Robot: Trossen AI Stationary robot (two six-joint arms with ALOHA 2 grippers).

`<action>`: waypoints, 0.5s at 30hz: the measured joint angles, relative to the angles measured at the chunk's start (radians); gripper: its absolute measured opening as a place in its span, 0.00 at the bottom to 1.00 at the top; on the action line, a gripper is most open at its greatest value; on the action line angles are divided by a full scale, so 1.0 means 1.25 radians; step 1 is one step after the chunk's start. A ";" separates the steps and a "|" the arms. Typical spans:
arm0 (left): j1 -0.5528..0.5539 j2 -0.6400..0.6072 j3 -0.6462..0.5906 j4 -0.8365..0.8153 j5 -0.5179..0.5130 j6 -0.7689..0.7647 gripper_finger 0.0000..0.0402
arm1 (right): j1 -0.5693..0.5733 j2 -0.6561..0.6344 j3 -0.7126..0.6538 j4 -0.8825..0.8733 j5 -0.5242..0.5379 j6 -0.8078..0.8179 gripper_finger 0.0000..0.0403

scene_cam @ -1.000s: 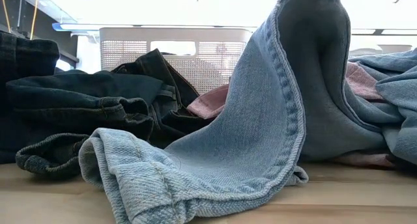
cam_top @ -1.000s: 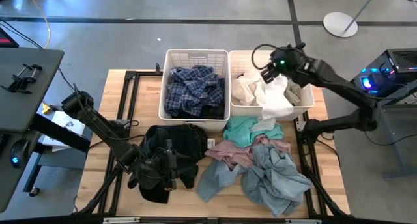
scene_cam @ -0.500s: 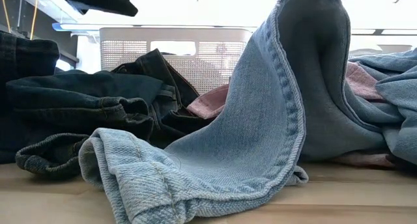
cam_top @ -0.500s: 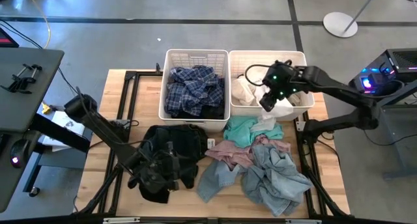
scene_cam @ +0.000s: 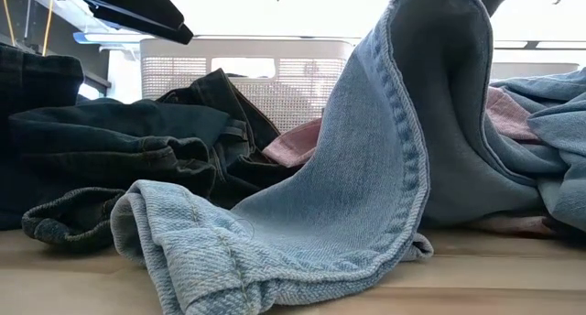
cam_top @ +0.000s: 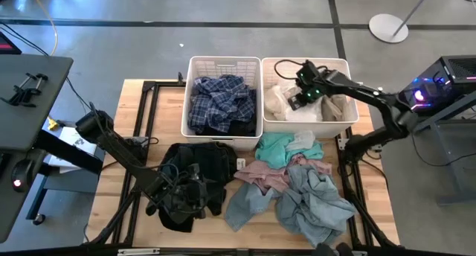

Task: Sort clothes
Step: Put the white shirts into the right white bin

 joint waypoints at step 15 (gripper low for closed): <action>0.001 -0.001 0.000 0.000 -0.004 0.010 0.43 | -0.015 0.047 0.127 -0.109 0.004 -0.035 0.21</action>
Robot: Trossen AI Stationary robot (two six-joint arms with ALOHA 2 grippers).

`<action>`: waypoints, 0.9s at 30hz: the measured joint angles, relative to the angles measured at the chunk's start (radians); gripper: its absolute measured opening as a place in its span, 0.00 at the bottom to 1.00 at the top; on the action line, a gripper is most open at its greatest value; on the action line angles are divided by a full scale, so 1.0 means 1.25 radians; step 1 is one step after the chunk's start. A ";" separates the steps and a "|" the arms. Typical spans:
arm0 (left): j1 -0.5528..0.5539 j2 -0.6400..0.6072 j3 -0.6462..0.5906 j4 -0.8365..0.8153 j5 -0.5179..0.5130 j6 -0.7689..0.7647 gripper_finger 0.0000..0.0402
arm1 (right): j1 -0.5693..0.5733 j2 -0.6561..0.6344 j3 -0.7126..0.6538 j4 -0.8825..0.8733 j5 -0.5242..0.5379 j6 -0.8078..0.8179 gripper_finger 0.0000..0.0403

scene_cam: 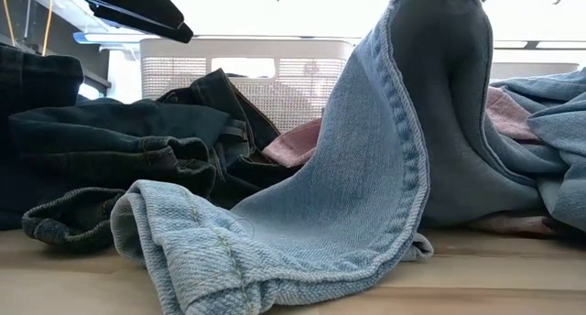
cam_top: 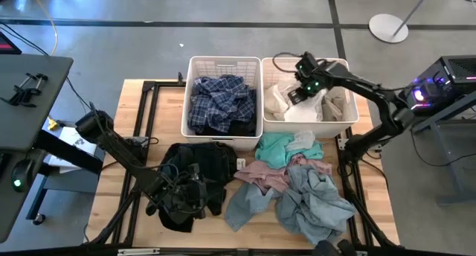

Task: Sort clothes
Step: Put the white shirts into the right white bin, then put the black underwear into the left white bin

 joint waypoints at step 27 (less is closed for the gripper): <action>0.038 -0.251 -0.414 0.379 0.032 0.161 0.43 | 0.299 -0.116 0.202 0.155 -0.090 -0.126 0.54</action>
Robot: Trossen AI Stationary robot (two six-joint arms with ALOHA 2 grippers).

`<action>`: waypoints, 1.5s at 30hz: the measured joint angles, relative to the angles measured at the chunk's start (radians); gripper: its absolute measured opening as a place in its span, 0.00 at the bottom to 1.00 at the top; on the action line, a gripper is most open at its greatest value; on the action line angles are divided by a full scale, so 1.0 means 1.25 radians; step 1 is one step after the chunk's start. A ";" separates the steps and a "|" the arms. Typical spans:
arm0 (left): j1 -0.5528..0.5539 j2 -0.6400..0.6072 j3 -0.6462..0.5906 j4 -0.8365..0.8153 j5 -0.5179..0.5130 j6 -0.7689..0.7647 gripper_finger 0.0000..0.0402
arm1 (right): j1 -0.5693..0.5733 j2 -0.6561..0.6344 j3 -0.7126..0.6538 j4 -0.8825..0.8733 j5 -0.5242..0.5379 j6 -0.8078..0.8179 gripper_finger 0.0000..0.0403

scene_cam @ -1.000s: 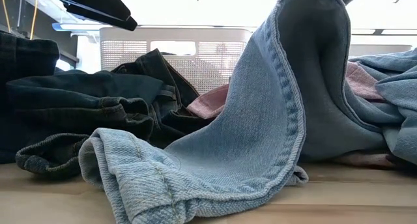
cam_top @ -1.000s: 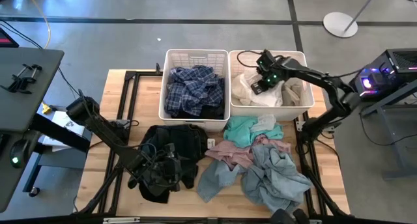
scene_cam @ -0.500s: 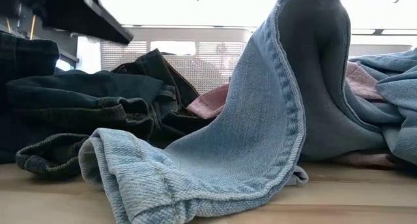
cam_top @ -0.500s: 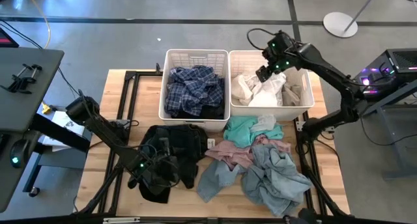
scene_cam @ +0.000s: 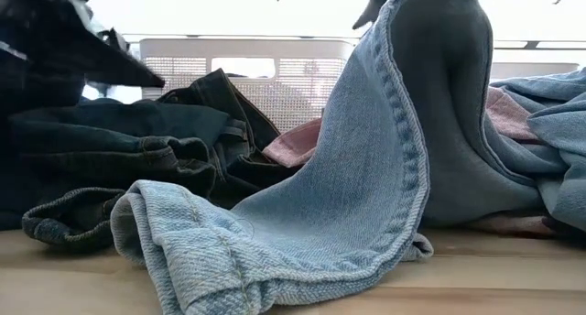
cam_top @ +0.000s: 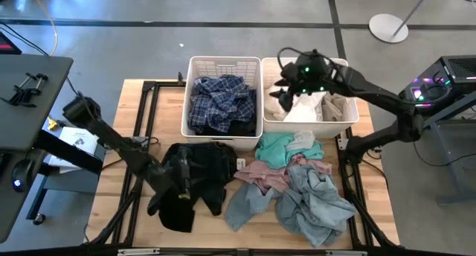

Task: Sort clothes
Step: Put the black underwear into the left white bin

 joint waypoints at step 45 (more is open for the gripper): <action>0.354 -0.150 0.248 -0.621 0.254 0.136 0.43 | 0.498 0.247 -0.096 0.222 0.272 0.328 0.54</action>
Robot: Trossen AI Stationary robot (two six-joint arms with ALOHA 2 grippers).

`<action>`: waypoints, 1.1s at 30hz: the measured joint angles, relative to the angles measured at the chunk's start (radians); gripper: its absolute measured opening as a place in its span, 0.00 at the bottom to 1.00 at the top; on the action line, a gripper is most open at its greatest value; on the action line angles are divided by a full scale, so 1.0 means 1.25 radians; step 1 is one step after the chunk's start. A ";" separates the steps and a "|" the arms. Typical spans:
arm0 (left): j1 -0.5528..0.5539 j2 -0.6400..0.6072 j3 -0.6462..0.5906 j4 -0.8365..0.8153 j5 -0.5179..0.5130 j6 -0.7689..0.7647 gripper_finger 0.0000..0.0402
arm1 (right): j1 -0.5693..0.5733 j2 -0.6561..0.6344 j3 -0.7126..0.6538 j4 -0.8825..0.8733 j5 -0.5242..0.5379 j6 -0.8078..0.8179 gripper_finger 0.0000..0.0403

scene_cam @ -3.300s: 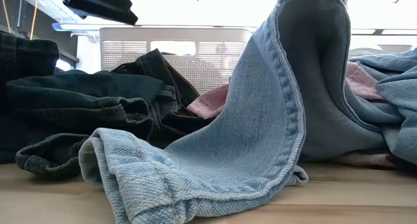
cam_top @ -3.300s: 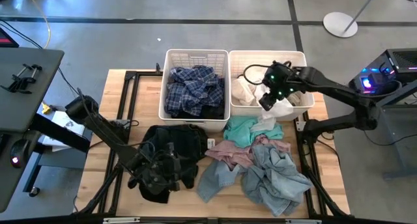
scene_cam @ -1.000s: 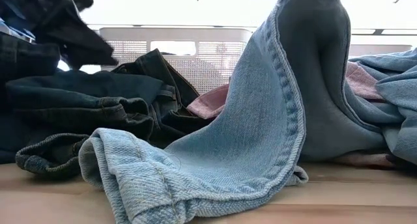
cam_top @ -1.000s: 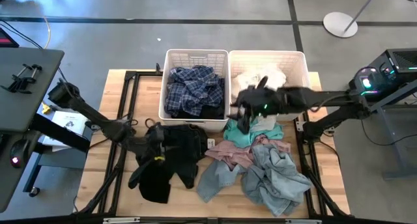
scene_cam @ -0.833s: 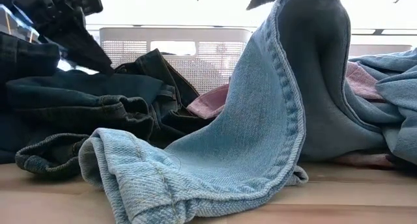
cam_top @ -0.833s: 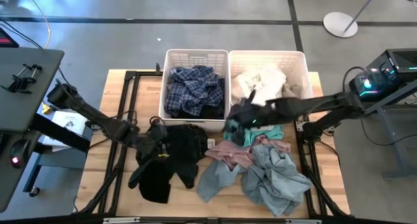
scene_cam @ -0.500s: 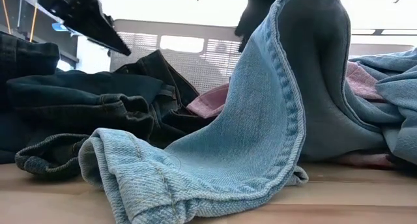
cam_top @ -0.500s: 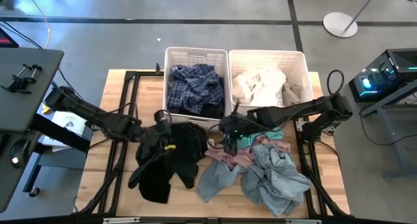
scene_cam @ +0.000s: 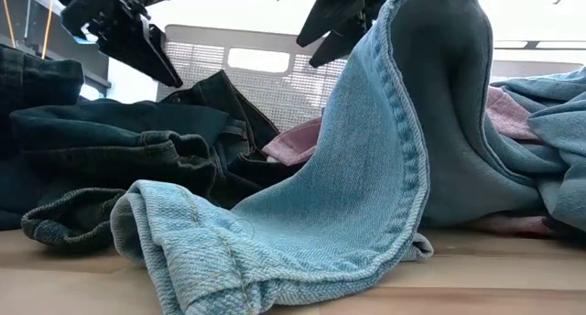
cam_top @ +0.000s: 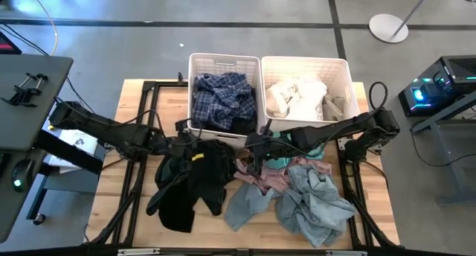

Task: Sort clothes
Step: Put the black underwear into the left white bin

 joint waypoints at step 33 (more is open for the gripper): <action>-0.339 -0.022 0.057 0.115 -0.092 -0.206 0.42 | 0.045 -0.005 0.000 0.068 -0.007 -0.139 0.54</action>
